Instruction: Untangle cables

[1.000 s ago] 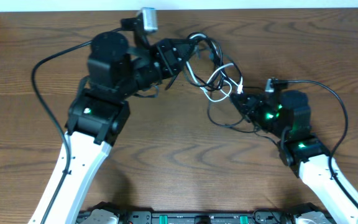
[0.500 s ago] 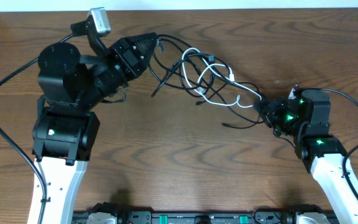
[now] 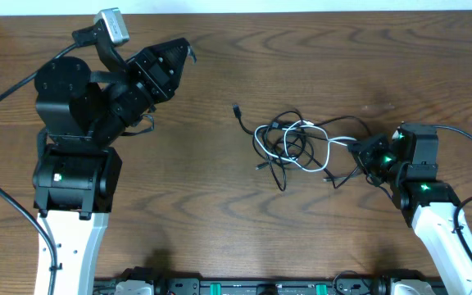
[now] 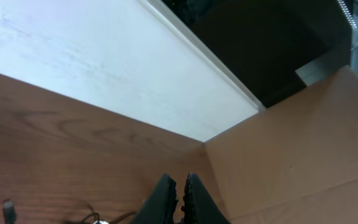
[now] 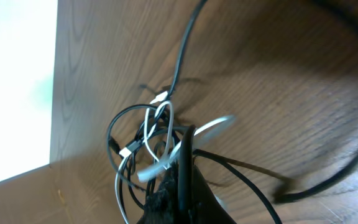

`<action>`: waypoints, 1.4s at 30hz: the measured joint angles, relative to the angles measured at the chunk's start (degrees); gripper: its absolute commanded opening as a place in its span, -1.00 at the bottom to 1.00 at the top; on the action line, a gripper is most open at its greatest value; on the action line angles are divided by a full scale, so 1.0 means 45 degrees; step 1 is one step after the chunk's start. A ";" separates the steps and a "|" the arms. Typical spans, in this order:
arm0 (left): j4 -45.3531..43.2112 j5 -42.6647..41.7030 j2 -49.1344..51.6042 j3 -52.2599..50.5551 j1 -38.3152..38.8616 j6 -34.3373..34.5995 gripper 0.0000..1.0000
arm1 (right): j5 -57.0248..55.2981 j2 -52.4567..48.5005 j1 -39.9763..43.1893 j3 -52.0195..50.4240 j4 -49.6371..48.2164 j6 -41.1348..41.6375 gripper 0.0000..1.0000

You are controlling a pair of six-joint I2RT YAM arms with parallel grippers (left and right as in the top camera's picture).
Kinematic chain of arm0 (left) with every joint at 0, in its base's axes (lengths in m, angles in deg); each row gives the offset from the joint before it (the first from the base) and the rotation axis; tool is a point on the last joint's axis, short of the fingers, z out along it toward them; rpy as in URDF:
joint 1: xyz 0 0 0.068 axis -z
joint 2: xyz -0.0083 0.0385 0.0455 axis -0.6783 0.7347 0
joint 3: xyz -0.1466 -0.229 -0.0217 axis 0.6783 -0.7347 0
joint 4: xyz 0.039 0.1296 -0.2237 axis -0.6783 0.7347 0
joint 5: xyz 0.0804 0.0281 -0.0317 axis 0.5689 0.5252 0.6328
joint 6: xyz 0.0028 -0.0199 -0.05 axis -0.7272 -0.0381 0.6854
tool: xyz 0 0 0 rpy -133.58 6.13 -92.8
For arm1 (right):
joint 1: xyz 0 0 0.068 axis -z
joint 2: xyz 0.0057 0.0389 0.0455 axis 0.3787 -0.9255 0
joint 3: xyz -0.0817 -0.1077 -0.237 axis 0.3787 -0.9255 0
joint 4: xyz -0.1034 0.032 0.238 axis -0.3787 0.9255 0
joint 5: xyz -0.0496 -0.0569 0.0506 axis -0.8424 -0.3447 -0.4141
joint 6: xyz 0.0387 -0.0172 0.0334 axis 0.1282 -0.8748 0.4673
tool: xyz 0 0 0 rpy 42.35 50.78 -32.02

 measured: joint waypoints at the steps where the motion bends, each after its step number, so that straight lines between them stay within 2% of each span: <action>1: 0.0102 0.0015 0.0000 0.0000 0.0000 -0.0039 -0.85 | 0.0063 0.0000 0.0000 0.0000 -0.0092 0.0000 -0.98; 3: 0.0398 0.0015 0.0005 0.0000 0.0000 -0.0102 -0.85 | 0.0219 0.0000 0.0000 0.0000 -0.0282 -0.0005 -0.95; 7: 0.1171 0.0019 0.0146 0.0024 0.0000 -0.0398 -0.85 | 0.0539 0.0000 0.0000 -0.0005 -0.0447 -0.0053 -0.53; 9: 0.1622 0.0019 0.0340 0.0024 0.0000 -0.0481 -0.85 | 0.0680 0.0000 0.0000 -0.0005 -0.0466 -0.0141 -0.47; 12: 0.2215 0.0015 0.0787 0.0044 0.0000 -0.0622 -0.85 | 0.0850 0.0000 0.0000 -0.0005 -0.0466 -0.0170 0.13; 13: 0.2453 0.0019 0.0923 0.0049 0.0000 -0.0651 -0.85 | 0.0884 0.0000 0.0000 -0.0005 -0.0466 -0.0189 0.47; 15: 0.2987 0.0015 0.1282 0.0053 0.0005 -0.0738 -0.85 | 0.1030 0.0000 0.0000 -0.0005 -0.0534 -0.0155 0.98; 24: 0.4240 0.0015 0.2900 0.0053 0.0573 -0.1710 -0.83 | 0.2458 0.0000 0.0000 -0.0005 -0.1025 -0.0170 0.99; 27: 0.4483 0.0005 0.3463 0.0053 0.0957 -0.2059 -0.49 | 0.2851 -0.0005 0.0000 -0.0005 -0.0578 -0.0034 0.99; 30: 0.4561 0.0015 0.3997 0.0053 0.1404 -0.2278 -0.01 | 0.2997 -0.0005 0.0000 -0.0005 -0.0408 0.0141 0.98; 32: 0.4566 0.0005 0.4347 0.0058 0.1676 -0.2356 0.15 | 0.3060 -0.0005 0.0000 -0.0005 -0.0403 0.0204 0.98; 37: 0.4668 0.0010 0.5353 0.0058 0.2380 -0.2414 0.25 | 0.3118 -0.0005 0.0000 -0.0005 -0.0398 0.0369 0.99; 42: 0.4663 0.0010 0.6115 0.0058 0.3138 -0.2424 0.24 | 0.3109 -0.0005 0.0000 -0.0005 -0.0398 0.0423 0.99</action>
